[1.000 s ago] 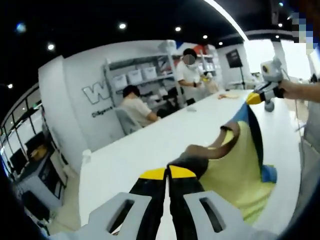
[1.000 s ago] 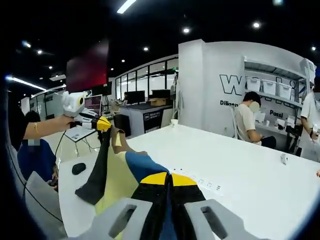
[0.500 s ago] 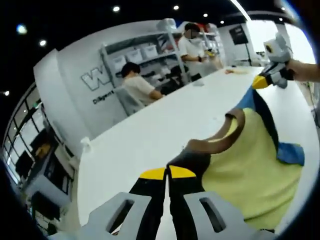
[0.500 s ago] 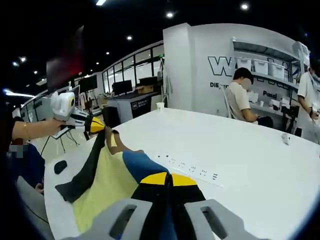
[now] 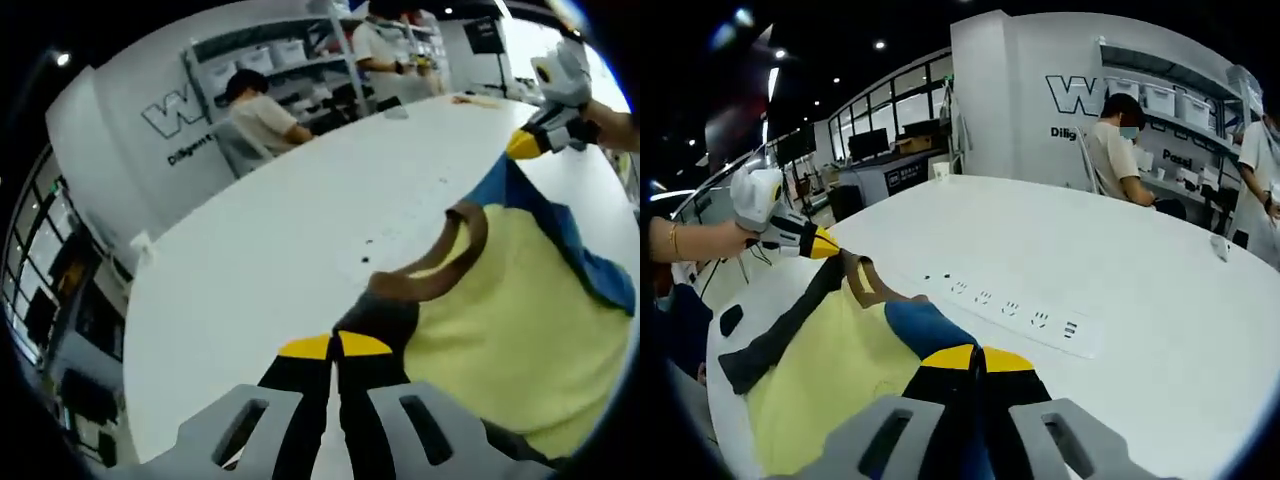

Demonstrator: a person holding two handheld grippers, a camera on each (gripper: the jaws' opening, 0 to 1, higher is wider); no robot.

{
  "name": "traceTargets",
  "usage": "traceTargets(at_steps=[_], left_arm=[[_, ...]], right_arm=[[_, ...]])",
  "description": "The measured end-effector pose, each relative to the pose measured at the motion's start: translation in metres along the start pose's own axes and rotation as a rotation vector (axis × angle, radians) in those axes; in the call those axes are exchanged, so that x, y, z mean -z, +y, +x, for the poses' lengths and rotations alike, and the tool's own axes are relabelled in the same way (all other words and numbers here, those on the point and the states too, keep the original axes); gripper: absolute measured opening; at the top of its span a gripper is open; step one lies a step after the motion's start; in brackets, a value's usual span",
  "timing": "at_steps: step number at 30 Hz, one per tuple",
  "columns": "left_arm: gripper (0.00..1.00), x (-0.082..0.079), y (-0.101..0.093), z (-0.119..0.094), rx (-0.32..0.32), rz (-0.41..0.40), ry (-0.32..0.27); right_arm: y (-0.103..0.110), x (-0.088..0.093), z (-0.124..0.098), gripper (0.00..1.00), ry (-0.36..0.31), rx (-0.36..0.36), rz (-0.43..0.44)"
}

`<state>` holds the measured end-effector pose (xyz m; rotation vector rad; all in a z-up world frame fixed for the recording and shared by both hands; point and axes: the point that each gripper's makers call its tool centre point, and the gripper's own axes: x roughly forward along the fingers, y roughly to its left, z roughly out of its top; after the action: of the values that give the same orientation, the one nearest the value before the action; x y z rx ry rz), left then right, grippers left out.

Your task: Fold the garment on the visible template until the final outline fits inside the template.

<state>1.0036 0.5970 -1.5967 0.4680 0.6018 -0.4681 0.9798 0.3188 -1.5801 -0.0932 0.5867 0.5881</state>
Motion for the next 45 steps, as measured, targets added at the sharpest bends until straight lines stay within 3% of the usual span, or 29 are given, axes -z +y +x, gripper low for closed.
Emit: traceTargets(at_steps=[2, 6, 8, 10, 13, 16, 18, 20, 24, 28, 32, 34, 40, 45], left_arm=[[0.04, 0.012, -0.006, 0.008, 0.02, -0.015, 0.03], [0.04, 0.021, -0.007, 0.013, 0.032, -0.018, 0.056], [0.04, 0.027, -0.015, 0.018, 0.081, -0.056, 0.075], [0.05, 0.028, -0.015, 0.015, 0.073, -0.052, 0.053], [0.05, 0.021, -0.017, 0.006, 0.076, -0.022, 0.026], [0.18, 0.019, -0.02, -0.003, 0.085, -0.042, 0.005], [0.27, 0.024, -0.01, -0.012, 0.07, -0.025, 0.012], [0.3, 0.025, -0.005, -0.013, 0.072, -0.017, 0.023], [0.32, 0.023, 0.003, -0.033, 0.064, -0.04, 0.013], [0.4, 0.03, -0.01, -0.047, 0.114, -0.061, 0.011], [0.45, 0.029, -0.02, -0.065, 0.117, -0.051, -0.003], [0.48, 0.029, -0.02, -0.062, 0.121, -0.053, -0.008], [0.54, 0.029, -0.027, -0.093, 0.113, -0.081, -0.041], [0.55, 0.05, -0.046, -0.115, 0.12, -0.087, -0.023]], right_arm=[[-0.006, 0.007, 0.023, 0.0, 0.022, 0.003, 0.006], [-0.003, 0.015, 0.029, 0.0, 0.032, 0.019, 0.004], [-0.002, 0.014, 0.029, 0.0, 0.041, 0.035, -0.01], [-0.001, 0.015, 0.029, 0.0, 0.046, 0.041, -0.024], [-0.008, 0.015, 0.03, 0.15, 0.012, 0.084, -0.055], [-0.005, 0.019, 0.028, 0.14, 0.023, 0.082, -0.039], [-0.006, 0.017, 0.027, 0.14, 0.02, 0.08, -0.033], [-0.006, 0.016, 0.026, 0.17, 0.02, 0.077, -0.035], [0.001, 0.009, 0.012, 0.18, 0.002, 0.064, -0.042], [0.01, 0.01, 0.005, 0.23, -0.023, 0.039, -0.046], [0.021, 0.014, -0.004, 0.25, -0.02, 0.024, -0.043], [0.023, 0.014, -0.008, 0.25, -0.021, 0.02, -0.046], [0.048, 0.021, -0.038, 0.27, -0.048, -0.023, -0.05], [0.064, 0.036, -0.053, 0.25, -0.027, -0.036, -0.073]])
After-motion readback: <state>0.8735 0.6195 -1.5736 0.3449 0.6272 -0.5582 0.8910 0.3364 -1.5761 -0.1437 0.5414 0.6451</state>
